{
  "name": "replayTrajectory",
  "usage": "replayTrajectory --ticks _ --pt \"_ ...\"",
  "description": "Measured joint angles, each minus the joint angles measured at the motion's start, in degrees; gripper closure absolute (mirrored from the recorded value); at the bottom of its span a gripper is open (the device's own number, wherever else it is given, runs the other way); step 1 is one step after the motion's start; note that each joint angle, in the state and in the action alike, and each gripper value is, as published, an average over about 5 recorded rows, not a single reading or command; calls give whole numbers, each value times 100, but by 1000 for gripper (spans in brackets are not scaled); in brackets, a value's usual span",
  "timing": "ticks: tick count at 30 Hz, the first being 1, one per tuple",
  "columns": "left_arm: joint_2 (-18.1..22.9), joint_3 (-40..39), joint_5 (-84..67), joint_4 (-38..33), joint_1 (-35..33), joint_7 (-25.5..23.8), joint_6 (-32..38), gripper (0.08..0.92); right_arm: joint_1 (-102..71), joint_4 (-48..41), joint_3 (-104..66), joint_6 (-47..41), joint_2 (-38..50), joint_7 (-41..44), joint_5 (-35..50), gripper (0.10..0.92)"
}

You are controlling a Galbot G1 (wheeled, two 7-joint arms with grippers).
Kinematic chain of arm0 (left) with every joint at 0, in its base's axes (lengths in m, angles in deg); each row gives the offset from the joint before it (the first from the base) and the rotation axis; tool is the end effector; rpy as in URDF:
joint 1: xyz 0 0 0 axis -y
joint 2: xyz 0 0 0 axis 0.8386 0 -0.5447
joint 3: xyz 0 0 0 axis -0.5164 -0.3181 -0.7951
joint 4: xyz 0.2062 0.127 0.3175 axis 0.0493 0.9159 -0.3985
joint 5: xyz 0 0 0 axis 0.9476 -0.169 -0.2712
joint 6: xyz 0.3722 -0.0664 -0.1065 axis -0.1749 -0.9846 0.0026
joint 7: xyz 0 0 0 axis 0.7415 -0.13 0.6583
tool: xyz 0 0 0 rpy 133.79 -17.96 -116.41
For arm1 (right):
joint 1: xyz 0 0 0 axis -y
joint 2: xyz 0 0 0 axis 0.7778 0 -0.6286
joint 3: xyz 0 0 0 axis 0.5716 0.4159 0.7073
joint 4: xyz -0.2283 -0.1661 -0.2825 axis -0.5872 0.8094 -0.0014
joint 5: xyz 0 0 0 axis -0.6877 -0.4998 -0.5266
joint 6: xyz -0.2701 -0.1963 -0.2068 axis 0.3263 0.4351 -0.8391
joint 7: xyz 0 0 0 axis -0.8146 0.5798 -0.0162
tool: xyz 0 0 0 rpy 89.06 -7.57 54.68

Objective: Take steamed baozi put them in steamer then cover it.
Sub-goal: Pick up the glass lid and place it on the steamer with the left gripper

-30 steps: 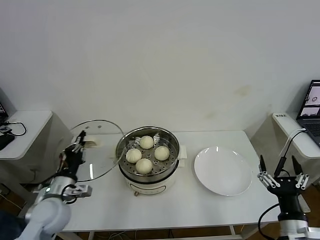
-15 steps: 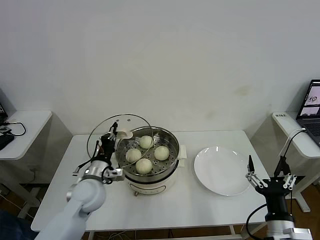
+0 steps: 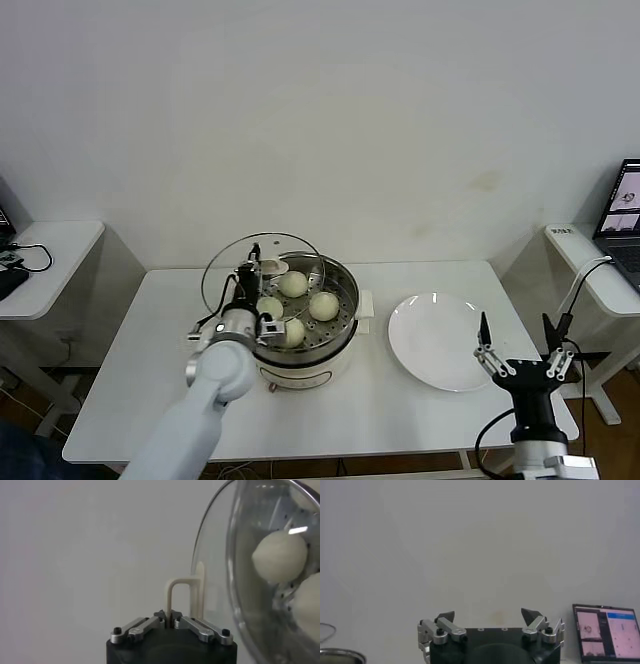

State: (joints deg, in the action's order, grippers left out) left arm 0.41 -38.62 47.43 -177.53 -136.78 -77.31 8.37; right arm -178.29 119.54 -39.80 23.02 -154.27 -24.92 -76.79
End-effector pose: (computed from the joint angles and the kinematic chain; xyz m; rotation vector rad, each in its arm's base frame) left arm 0.4126 -0.0448 -0.2929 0.0138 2.2512 2.1574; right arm 0.1444 -0.0659 -0.2747 0.2050 2.9088 -0.1459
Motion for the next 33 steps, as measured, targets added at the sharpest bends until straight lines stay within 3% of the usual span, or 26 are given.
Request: replayTrajectory --ticks 12,33 --pt "667 -61 528 339 22 -165 -22 867 10 -20 144 14 -62 0 -123 202" --pt "933 -115 704 229 -91 -386 -19 867 6 -54 194 7 -90 -12 -200 203"
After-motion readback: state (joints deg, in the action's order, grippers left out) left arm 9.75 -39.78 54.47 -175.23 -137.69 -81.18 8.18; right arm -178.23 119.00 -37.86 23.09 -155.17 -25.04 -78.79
